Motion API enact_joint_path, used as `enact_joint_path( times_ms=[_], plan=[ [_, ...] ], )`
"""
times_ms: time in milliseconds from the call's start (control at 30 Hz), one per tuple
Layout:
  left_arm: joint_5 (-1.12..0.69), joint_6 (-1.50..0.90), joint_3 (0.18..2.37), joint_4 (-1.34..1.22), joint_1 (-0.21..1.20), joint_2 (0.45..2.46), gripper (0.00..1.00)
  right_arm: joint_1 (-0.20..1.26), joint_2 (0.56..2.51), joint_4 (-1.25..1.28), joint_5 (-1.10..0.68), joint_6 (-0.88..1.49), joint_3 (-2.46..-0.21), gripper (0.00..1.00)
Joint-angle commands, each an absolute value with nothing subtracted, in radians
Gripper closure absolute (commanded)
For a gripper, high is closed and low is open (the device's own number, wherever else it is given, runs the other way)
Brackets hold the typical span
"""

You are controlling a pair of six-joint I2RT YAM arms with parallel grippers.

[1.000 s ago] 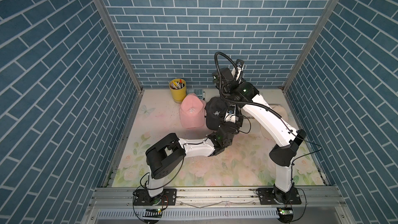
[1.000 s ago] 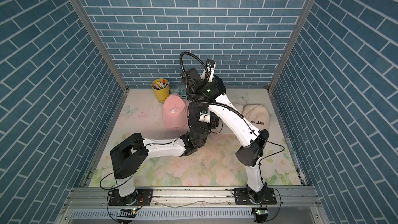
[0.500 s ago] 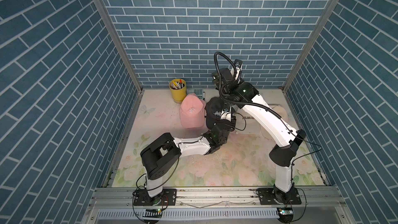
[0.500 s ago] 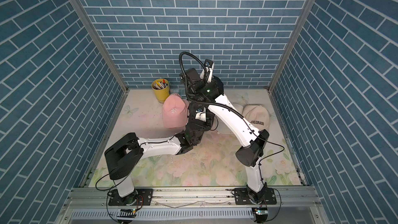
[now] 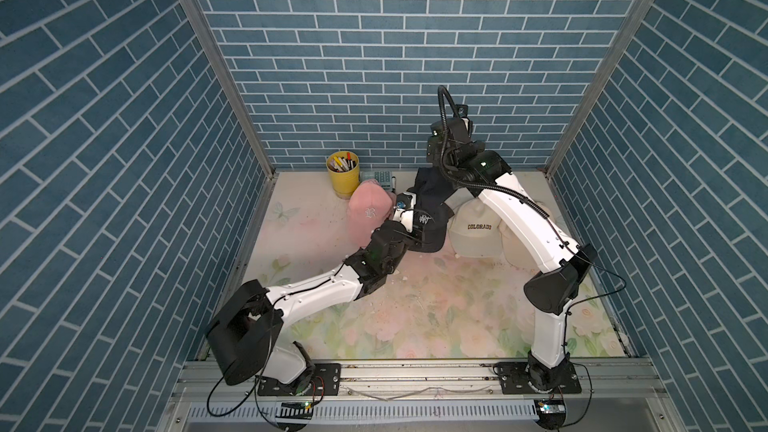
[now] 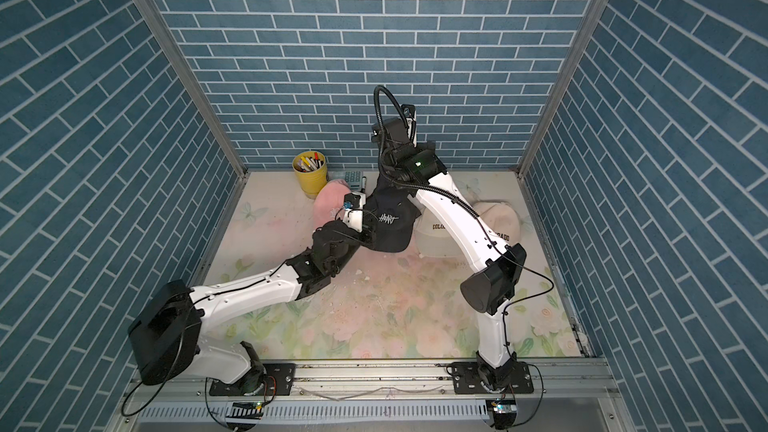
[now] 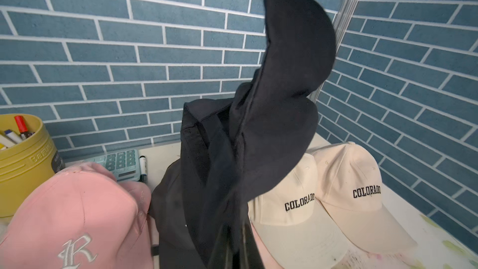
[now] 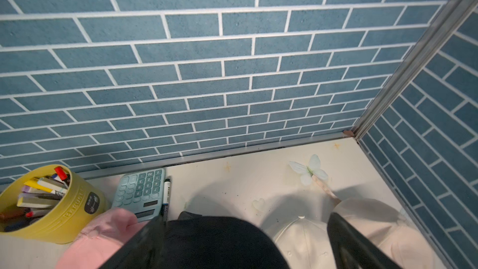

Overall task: Open the adjustable buckle of the baseball cap
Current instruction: Place the baseball cap at the center of the board.

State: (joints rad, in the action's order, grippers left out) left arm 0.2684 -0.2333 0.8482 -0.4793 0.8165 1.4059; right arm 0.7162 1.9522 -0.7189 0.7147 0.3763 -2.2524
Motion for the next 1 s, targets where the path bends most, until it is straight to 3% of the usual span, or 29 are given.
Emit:
enact_joint_path(
  times_ms=[0, 300, 633, 833, 967],
  plan=[
    [0.072, -0.316, 0.804, -0.394, 0.710, 1.313, 1.00, 0.692, 1.910, -0.668, 0.634, 0.284, -2.281, 0.01],
    [-0.411, -0.493, 0.693, -0.368, 0.261, 1.141, 1.00, 0.649, 1.888, -0.647, 0.578, 0.230, -2.232, 0.01],
    [-0.789, -0.598, 0.733, -0.421, -0.156, 1.285, 1.00, 0.635, 1.880, -0.644, 0.585, 0.185, -2.178, 0.01],
    [-0.867, -0.567, 0.787, -0.383, -0.239, 1.385, 1.00, 0.613, 1.845, -0.635, 0.602, 0.179, -2.114, 0.01],
    [-0.940, -0.651, 0.734, -0.561, -0.240, 1.475, 1.00, 0.599, 1.835, -0.627, 0.603, 0.179, -2.079, 0.01]
  ],
)
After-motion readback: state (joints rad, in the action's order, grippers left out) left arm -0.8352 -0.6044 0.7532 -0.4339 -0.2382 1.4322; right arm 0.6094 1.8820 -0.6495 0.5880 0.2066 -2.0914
